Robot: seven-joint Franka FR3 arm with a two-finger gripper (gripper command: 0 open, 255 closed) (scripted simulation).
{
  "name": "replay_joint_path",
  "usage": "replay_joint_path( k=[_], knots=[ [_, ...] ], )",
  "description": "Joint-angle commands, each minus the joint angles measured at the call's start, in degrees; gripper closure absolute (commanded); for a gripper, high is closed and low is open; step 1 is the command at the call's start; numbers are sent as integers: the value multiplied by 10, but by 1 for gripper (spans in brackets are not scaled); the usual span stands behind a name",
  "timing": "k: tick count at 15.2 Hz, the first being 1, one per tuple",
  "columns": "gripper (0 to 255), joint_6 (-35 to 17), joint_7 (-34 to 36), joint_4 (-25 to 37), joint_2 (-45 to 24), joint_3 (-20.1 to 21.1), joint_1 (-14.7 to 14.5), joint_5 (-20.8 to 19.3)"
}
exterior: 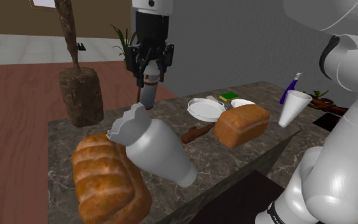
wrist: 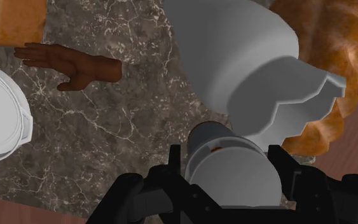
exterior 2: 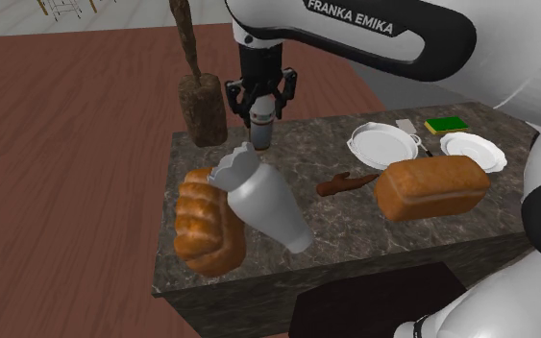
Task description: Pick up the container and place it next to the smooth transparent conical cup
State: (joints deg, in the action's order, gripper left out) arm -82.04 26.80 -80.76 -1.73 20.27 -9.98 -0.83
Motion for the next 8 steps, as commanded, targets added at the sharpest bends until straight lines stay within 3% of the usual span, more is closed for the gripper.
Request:
replay_joint_path(
  k=[1, 8],
  knots=[
    [255, 18, 3, 27, -10, 2, -2, -4],
    [255, 90, 12, 137, -51, 8, -12, -19]
  ],
)
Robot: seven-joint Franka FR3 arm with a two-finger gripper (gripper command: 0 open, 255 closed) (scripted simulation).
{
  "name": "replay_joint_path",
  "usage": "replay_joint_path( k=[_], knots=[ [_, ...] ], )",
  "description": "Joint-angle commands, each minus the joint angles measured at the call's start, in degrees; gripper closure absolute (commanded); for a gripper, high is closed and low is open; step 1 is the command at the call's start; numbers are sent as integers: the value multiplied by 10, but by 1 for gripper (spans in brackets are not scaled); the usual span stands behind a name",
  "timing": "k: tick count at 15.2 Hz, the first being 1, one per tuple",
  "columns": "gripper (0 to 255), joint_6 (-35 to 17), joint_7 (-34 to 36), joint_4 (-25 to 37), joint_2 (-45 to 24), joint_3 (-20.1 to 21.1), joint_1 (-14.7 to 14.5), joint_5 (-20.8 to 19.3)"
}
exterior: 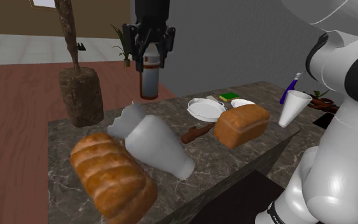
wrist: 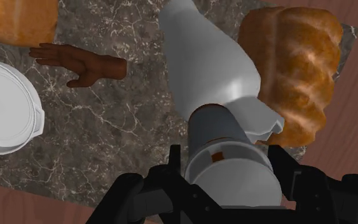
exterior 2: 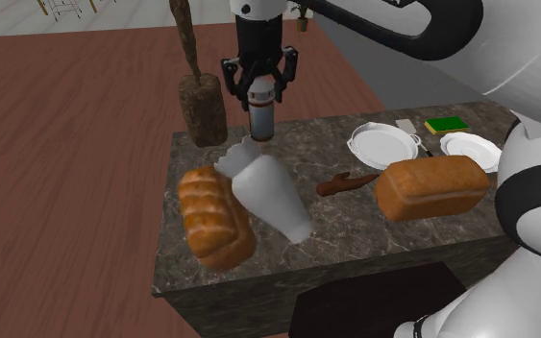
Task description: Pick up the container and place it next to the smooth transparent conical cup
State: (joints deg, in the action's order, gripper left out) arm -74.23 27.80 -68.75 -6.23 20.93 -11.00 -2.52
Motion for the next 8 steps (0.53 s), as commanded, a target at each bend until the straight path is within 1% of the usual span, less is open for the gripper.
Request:
replay_joint_path(
  k=[1, 3, 5, 8],
  knots=[
    [255, 23, 3, 35, -13, 2, -4, -6],
    [255, 47, 6, 74, -30, 4, -10, -13],
    [255, 30, -24, 11, 20, -9, 17, 7],
    [255, 14, -70, -63, 82, -33, 46, 29]
  ],
)
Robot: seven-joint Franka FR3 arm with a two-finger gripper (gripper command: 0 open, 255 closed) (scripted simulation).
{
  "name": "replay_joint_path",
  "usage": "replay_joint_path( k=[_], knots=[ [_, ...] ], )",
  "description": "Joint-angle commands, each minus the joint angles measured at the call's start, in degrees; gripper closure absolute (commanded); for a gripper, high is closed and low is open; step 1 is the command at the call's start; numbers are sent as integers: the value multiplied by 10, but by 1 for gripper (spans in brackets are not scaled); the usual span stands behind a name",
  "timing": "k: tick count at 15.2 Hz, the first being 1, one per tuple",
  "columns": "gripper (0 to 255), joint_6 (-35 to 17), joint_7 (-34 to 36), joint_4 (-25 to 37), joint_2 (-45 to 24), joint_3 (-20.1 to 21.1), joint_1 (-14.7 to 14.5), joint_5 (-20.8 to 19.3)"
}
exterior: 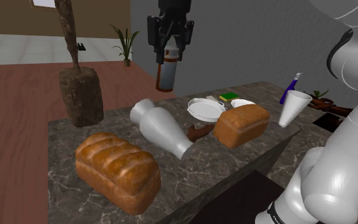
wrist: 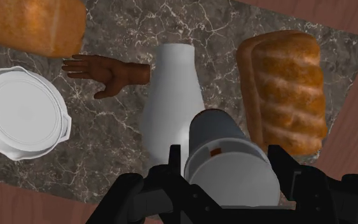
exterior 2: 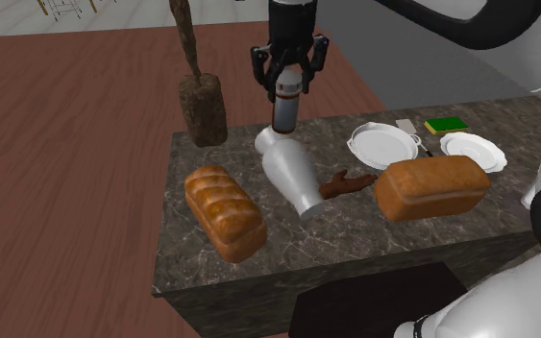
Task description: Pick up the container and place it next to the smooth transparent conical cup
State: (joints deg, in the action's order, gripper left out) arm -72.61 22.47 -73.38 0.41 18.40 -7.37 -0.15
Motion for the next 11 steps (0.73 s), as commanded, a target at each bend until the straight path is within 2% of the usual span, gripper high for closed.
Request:
replay_joint_path(
  k=[1, 6, 11],
  knots=[
    [255, -6, -32, -38, 34, -17, 17, 10],
    [255, -15, -108, -123, 112, -64, 47, 23],
    [255, -16, -182, -183, 170, -114, 70, 20]
  ],
)
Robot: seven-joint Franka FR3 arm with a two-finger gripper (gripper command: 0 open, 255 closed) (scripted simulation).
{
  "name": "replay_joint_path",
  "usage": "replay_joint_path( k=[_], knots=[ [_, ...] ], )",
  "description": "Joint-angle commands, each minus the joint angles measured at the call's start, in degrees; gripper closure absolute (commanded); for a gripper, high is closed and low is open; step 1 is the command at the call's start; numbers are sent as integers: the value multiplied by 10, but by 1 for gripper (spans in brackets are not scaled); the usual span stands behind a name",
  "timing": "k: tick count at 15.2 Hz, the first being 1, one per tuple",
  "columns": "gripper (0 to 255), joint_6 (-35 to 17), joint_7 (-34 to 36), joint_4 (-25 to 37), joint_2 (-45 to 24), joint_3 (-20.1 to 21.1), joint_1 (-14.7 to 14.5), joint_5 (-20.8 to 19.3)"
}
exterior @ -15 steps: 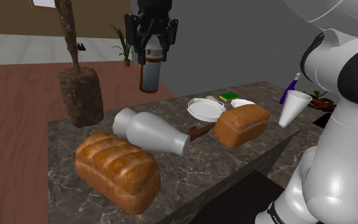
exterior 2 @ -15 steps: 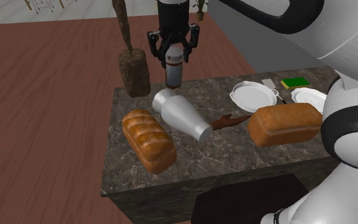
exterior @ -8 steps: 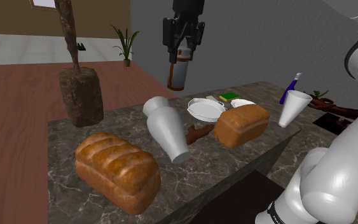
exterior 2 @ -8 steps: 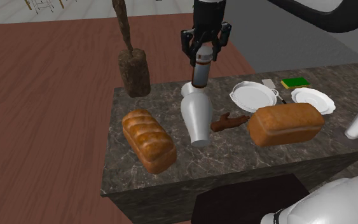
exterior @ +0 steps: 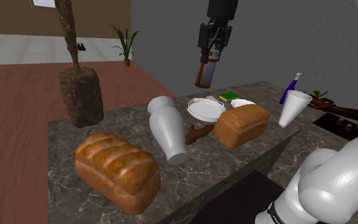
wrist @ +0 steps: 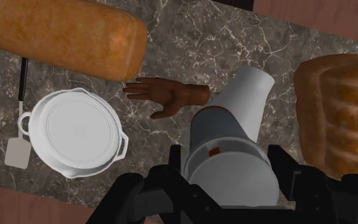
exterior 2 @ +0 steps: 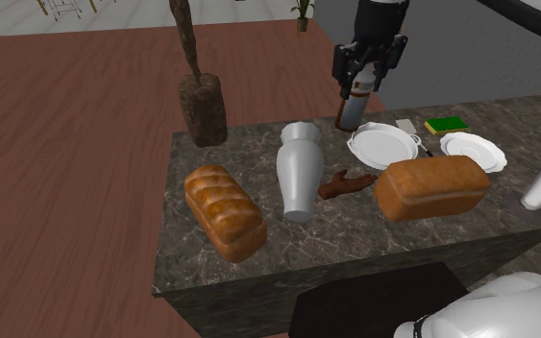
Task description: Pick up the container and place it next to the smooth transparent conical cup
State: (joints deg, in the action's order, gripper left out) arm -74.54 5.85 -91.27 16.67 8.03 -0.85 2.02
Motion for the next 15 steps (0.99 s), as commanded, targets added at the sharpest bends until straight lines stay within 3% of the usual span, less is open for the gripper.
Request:
replay_joint_path(
  k=[1, 15],
  knots=[
    [255, 4, -31, -14, 17, -20, 9, -4],
    [255, 11, -236, -72, 86, -165, 64, -62]
  ],
)
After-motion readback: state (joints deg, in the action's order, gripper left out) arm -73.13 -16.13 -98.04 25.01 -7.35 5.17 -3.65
